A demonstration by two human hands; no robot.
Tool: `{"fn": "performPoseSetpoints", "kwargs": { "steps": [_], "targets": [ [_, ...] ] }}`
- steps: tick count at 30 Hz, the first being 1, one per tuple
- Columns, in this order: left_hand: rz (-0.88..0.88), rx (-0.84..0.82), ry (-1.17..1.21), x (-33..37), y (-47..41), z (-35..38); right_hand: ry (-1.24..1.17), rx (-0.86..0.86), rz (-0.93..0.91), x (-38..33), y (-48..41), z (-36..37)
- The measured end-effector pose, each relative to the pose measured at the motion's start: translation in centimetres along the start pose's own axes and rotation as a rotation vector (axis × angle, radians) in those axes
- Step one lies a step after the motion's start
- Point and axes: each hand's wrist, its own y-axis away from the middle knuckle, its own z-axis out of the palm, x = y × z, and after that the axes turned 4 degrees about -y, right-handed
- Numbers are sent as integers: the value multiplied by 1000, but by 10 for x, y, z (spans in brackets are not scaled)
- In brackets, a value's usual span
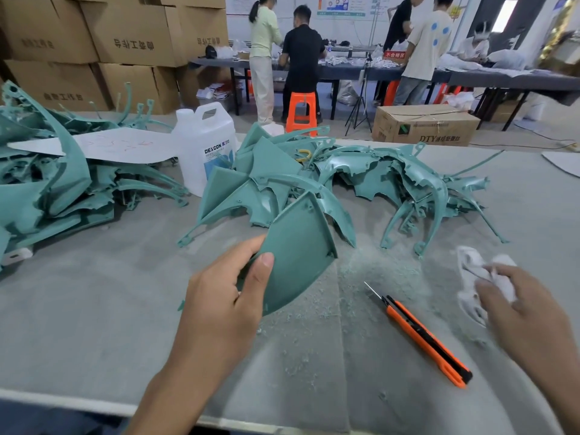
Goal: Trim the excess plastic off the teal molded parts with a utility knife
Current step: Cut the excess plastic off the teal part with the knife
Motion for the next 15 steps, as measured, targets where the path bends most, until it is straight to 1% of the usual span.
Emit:
{"fn": "performPoseSetpoints", "kwargs": {
  "steps": [2,4,5,6,8,10,12,13,14,15],
  "targets": [
    [5,-14,78,10,2,9,-220,22,-82,-50,20,9],
    [37,-11,132,21,4,20,-526,-31,-98,-97,41,23],
    [61,-4,150,26,5,27,-645,-61,-116,-118,53,31],
    [74,-8,180,30,6,33,-709,-69,-164,-136,64,39],
    [40,-58,284,36,8,43,-700,-42,-318,-163,84,56],
    [-13,-141,378,40,8,46,-670,-80,-484,-181,98,65],
    [-17,-183,432,39,7,38,-604,-132,-664,-182,97,70],
    [8,-184,454,39,5,32,-560,-129,-700,-181,92,72],
    [37,-186,492,39,3,27,-517,-105,-671,-178,85,73],
    [55,-187,549,40,2,23,-495,-77,-588,-174,77,76]
  ]
}}
